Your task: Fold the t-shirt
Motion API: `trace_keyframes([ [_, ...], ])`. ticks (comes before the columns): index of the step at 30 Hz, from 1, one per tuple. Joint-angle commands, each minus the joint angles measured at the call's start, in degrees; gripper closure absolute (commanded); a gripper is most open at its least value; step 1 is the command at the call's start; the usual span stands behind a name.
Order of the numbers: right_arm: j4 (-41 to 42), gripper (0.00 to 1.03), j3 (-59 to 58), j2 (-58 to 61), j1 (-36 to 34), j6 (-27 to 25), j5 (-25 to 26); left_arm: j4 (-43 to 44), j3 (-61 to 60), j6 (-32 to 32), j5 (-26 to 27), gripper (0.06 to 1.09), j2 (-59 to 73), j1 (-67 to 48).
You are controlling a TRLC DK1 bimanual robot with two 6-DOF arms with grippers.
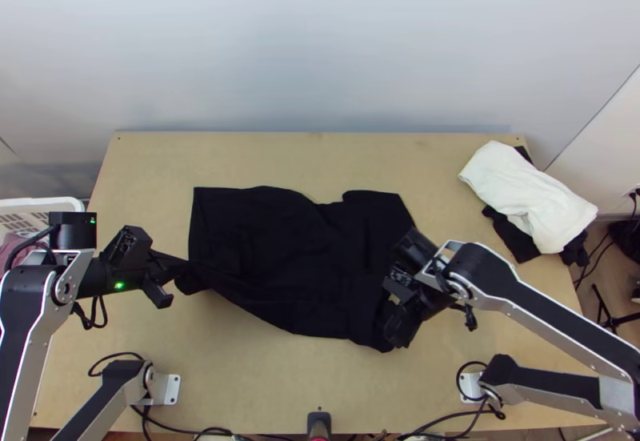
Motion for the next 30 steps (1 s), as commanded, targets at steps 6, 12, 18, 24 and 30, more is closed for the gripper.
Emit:
trace_keyframes([
  [6,7.1,0.28,-1.7,3.7,6.2,1.0,6.9,0.0,-0.3,-1.0,-0.2,1.04,-0.4,0.2],
  [12,8.5,0.28,0.2,6.1,2.2,0.3,10.5,-0.1,-0.3,-1.0,-0.4,1.04,-0.7,0.2],
  [18,10.4,0.28,-1.3,7.6,2.0,0.4,10.7,0.0,-0.4,-0.9,-0.8,1.04,-0.9,0.6],
  [24,14.3,0.28,-0.5,12.1,0.4,0.7,10.6,0.2,-0.7,-0.8,-0.9,1.04,-0.7,0.6],
  [30,16.3,0.32,0.6,15.1,0.3,1.2,10.6,0.2,-0.9,-0.6,-0.9,1.04,-1.0,0.7],
])
